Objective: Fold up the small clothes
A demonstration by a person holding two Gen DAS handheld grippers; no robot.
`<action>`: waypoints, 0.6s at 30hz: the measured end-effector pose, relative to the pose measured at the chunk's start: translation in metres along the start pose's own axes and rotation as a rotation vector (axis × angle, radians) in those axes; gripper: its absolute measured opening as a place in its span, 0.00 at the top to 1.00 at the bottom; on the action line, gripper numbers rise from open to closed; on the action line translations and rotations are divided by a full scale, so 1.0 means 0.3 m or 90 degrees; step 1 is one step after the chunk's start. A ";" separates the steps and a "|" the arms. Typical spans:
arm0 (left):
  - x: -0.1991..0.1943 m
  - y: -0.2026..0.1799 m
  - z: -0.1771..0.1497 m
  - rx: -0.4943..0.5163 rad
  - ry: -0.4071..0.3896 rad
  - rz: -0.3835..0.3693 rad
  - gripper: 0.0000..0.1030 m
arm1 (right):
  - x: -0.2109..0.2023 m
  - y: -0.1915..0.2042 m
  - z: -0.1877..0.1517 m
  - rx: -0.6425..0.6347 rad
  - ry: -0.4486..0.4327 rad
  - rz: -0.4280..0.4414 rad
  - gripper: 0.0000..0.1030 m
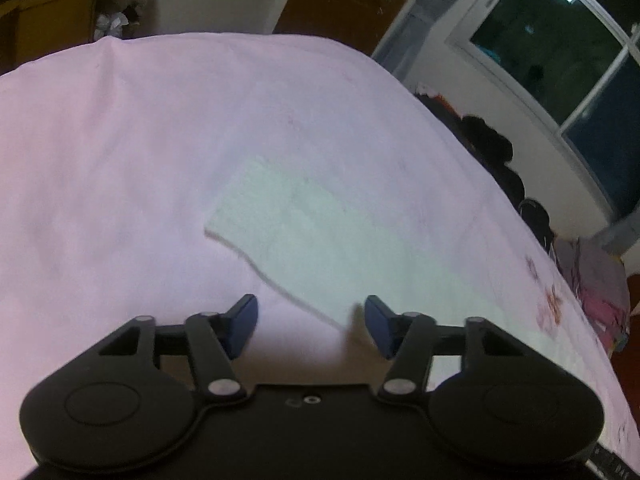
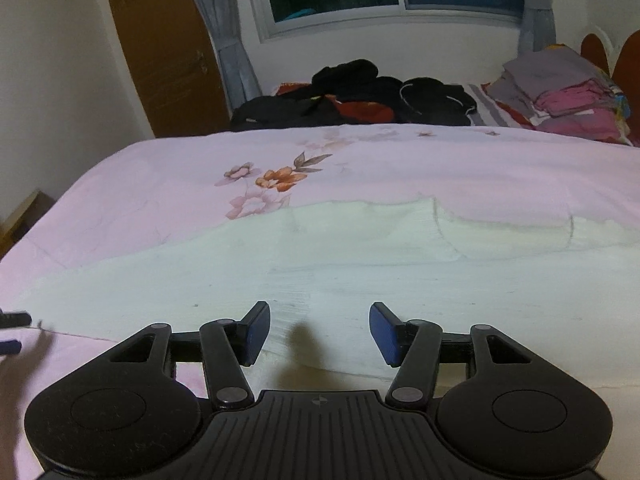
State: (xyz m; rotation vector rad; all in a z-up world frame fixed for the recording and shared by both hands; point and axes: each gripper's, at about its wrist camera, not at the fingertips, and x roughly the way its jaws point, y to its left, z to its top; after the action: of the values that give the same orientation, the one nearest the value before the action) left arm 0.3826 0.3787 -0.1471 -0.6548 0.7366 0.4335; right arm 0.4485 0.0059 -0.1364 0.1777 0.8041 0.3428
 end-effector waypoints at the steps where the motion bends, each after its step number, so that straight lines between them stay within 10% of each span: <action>1: 0.013 -0.001 0.008 -0.003 -0.006 -0.001 0.55 | 0.011 0.003 0.002 0.002 -0.001 -0.005 0.46; 8: 0.049 0.005 0.018 -0.015 -0.038 0.006 0.96 | 0.116 0.009 -0.027 -0.025 0.041 -0.041 0.50; 18: -0.111 -0.293 -0.027 0.124 -0.070 -0.135 0.97 | 0.034 -0.071 0.002 0.045 0.002 -0.005 0.50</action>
State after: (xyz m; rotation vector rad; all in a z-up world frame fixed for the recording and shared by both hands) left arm 0.4068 0.3054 -0.0932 -0.5155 0.5895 0.1977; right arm 0.4604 -0.0102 -0.1489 0.2405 0.8199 0.3077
